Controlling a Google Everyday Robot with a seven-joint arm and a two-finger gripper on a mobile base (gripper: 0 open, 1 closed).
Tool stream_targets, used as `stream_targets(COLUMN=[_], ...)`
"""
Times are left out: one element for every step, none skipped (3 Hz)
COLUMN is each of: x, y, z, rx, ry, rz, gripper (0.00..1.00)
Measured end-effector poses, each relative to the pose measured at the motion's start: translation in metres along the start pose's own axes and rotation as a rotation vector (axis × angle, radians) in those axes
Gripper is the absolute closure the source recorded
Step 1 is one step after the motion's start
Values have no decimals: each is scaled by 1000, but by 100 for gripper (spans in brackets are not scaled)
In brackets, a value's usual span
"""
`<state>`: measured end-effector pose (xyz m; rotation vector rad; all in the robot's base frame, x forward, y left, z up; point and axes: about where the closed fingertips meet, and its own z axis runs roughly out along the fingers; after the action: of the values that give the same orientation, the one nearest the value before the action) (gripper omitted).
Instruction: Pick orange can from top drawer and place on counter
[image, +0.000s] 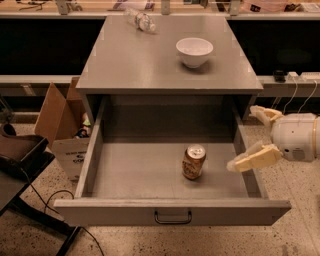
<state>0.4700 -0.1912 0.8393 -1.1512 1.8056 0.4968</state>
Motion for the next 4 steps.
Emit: stream_targets(x=[-2, -2, 7, 20], y=[1, 1, 13, 22], z=[0, 0, 40, 90], rx=[-4, -4, -32, -56], ry=[9, 9, -21, -53], rz=[-5, -5, -11, -29], gripper=[0, 0, 0, 0])
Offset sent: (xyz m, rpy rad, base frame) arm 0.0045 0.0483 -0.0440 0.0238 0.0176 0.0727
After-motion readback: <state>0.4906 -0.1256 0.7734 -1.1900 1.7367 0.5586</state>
